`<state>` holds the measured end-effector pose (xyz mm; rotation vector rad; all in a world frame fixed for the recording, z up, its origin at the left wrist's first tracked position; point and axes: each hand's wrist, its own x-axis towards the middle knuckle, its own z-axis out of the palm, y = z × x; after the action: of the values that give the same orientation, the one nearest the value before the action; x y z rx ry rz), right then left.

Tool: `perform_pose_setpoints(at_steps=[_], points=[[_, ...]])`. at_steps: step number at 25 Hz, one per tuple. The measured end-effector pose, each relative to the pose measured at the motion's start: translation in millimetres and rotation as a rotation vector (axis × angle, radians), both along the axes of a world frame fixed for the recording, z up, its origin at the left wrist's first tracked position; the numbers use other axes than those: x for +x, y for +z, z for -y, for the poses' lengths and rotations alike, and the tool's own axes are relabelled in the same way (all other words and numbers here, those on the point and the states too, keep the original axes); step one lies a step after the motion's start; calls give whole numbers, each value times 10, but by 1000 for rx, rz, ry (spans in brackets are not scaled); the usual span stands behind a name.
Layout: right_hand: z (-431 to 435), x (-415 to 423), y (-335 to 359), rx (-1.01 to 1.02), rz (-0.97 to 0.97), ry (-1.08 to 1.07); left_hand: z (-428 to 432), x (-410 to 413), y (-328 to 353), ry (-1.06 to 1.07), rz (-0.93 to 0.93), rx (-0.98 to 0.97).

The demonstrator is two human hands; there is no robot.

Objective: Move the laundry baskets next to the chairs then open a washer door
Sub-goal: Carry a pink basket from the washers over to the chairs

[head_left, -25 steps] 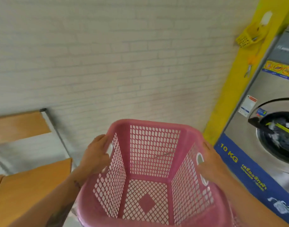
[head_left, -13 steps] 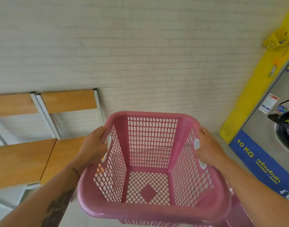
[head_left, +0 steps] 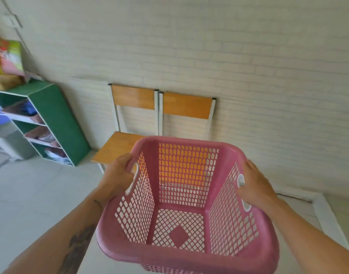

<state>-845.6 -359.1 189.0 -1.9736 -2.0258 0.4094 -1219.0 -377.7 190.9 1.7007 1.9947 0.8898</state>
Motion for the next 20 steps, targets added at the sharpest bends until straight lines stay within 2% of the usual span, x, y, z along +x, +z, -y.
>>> perform_pose_setpoints(at_steps=[8, 12, 17, 20], points=[[-629, -1749, -20, -8, 74, 243, 436, -1500, -14, 301, -149, 36], [-890, -2925, 31, 36, 110, 357, 547, -2536, -55, 413, -114, 57], [-1189, -4455, -40, 57, 138, 417, 461, -3932, -28, 424, -149, 92], [-1337, -5164, -52, 69, 124, 386, 197, -4706, 62, 386, -264, 81]])
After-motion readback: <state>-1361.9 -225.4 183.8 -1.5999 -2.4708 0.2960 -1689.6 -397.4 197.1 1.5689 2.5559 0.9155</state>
